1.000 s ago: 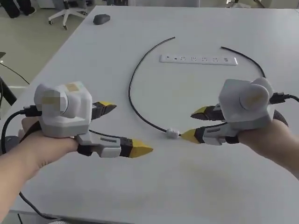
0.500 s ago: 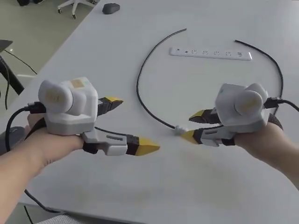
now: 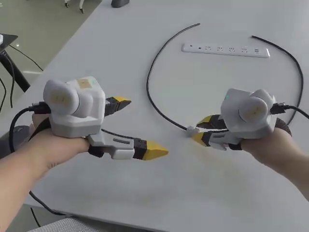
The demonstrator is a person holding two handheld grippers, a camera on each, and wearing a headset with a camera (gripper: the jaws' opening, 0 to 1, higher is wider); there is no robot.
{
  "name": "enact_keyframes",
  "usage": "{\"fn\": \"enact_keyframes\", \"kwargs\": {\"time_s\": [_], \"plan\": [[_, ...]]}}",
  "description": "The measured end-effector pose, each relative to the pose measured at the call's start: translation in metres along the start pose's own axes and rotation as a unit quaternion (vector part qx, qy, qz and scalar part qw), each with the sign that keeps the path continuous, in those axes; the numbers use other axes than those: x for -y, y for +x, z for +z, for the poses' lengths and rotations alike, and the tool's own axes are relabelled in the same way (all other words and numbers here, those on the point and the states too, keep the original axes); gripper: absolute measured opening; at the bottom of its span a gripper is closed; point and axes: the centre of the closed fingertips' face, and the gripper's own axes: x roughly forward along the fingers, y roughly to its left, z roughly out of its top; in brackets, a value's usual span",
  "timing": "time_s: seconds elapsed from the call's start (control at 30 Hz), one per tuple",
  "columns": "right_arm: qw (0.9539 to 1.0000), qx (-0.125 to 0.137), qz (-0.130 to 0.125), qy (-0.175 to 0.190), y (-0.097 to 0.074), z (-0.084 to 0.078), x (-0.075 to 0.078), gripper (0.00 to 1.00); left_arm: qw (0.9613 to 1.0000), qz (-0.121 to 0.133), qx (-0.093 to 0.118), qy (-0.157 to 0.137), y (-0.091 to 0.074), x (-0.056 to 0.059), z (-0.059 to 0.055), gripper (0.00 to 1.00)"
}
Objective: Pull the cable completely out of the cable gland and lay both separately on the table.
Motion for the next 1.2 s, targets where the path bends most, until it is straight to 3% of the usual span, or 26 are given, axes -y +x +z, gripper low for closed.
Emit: {"fn": "enact_keyframes", "kwargs": {"time_s": [0.5, 0.8, 0.97, 1.03, 1.2], "plan": [[0.9999, -0.013, 0.004, -0.008, 0.005, -0.007, 0.001, 0.09, 1.0, 0.002, 0.001, 0.0, -0.001, -0.003, 0.0, 0.98], [0.9999, -0.006, 0.006, -0.007, 0.006, -0.005, 0.002, 0.09, 1.0, 0.003, 0.0, 0.003, 0.0, -0.004, 0.001, 0.97], [1.0, -0.005, 0.007, -0.002, 0.005, -0.005, 0.002, 0.08, 1.0, -0.001, 0.005, 0.007, 0.0, -0.003, 0.004, 0.95], [0.9999, -0.004, 0.01, 0.003, 0.004, -0.005, 0.001, 0.08, 0.9996, -0.001, 0.013, 0.026, 0.0, -0.001, 0.007, 0.92], [0.9997, -0.001, 0.023, 0.01, -0.003, -0.002, -0.004, 0.08, 0.9997, -0.01, 0.014, 0.015, 0.002, 0.002, 0.009, 0.91]]}}
